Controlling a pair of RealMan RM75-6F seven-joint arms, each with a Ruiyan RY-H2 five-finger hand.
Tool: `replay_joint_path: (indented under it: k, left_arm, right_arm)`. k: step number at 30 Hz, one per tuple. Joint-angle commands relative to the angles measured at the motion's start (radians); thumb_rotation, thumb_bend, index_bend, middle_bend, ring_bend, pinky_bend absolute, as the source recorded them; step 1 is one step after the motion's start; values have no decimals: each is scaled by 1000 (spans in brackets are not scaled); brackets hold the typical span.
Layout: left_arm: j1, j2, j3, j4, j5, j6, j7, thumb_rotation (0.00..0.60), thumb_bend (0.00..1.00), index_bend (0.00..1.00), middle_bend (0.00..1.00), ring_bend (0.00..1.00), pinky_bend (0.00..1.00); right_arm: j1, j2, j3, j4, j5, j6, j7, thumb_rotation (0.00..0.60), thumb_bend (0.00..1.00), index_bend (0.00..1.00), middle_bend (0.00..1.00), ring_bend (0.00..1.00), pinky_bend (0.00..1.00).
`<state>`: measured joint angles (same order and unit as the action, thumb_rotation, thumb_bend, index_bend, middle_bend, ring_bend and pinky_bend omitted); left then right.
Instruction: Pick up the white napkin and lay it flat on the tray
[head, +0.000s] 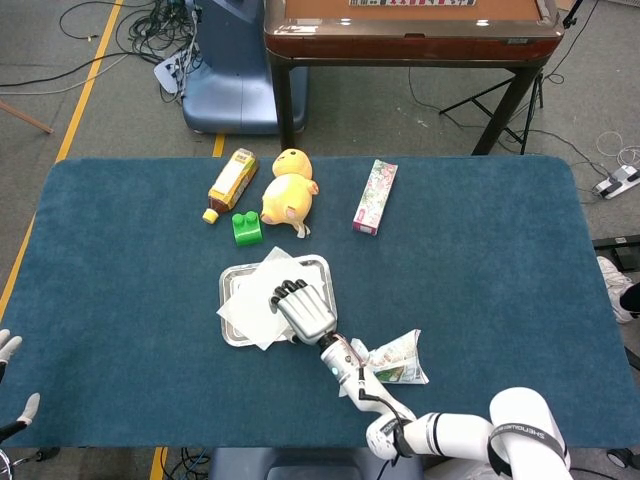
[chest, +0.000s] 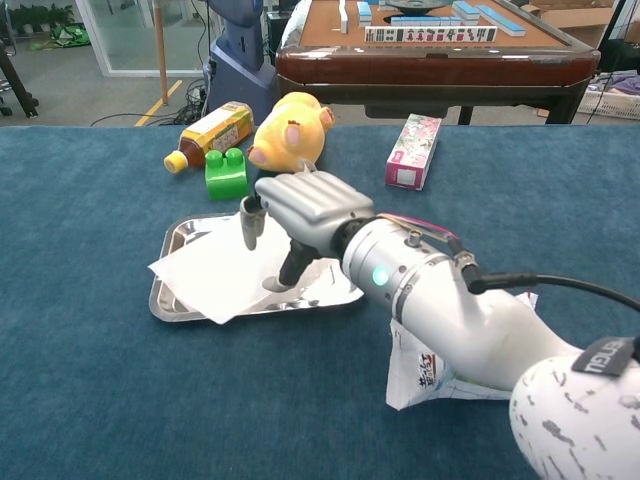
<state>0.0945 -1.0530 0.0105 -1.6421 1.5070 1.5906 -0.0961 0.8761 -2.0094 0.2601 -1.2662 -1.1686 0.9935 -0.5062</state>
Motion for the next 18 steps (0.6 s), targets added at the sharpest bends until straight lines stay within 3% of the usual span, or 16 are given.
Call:
replay_joint_path:
  k: [1, 5, 6, 8, 10, 11, 13, 15, 18]
  left_arm:
    - [1, 0, 0, 0, 1, 1, -1, 600, 335, 66, 22, 37, 14]
    - [2, -1, 0, 1, 1, 3, -2, 600, 335, 66, 22, 37, 14]
    - [2, 0, 0, 1, 1, 4, -2, 600, 335, 66, 22, 37, 14]
    - [3, 0, 0, 1, 1, 5, -2, 600, 335, 66, 22, 37, 14]
    - [3, 1, 1, 0, 4, 5, -2, 600, 335, 66, 22, 37, 14]
    - [3, 1, 1, 0, 5, 7, -1, 600, 335, 66, 22, 37, 14]
    - [4, 1, 2, 0, 6, 8, -1, 600, 335, 66, 22, 37, 14]
    - [5, 1, 2, -1, 7, 9, 1, 600, 335, 66, 22, 37, 14]
    - [6, 1, 3, -3, 8, 10, 4, 600, 335, 66, 22, 37, 14]
  right_arm:
    - [-8, 23, 0, -29, -4, 9, -1, 600, 68, 445, 331, 222, 324]
    - [-22, 86, 2, -101, -10, 11, 9, 600, 46, 437, 331, 222, 324]
    - [-23, 110, 6, -123, -13, 12, 3, 600, 81, 436, 334, 223, 324]
    - [-19, 146, 16, -151, -12, 10, -15, 600, 222, 434, 358, 252, 324]
    - [-9, 183, 30, -176, -9, 7, -43, 600, 491, 433, 438, 367, 353]
    - [-1, 204, 36, -187, -4, -1, -64, 600, 639, 432, 503, 456, 427]
    - [14, 235, 43, -199, 4, -21, -93, 600, 903, 432, 639, 630, 686]
    - [36, 273, 50, -215, 40, -67, -126, 600, 999, 427, 738, 737, 871]
    - [70, 313, 58, -229, 102, -122, -170, 600, 1000, 408, 827, 835, 977]
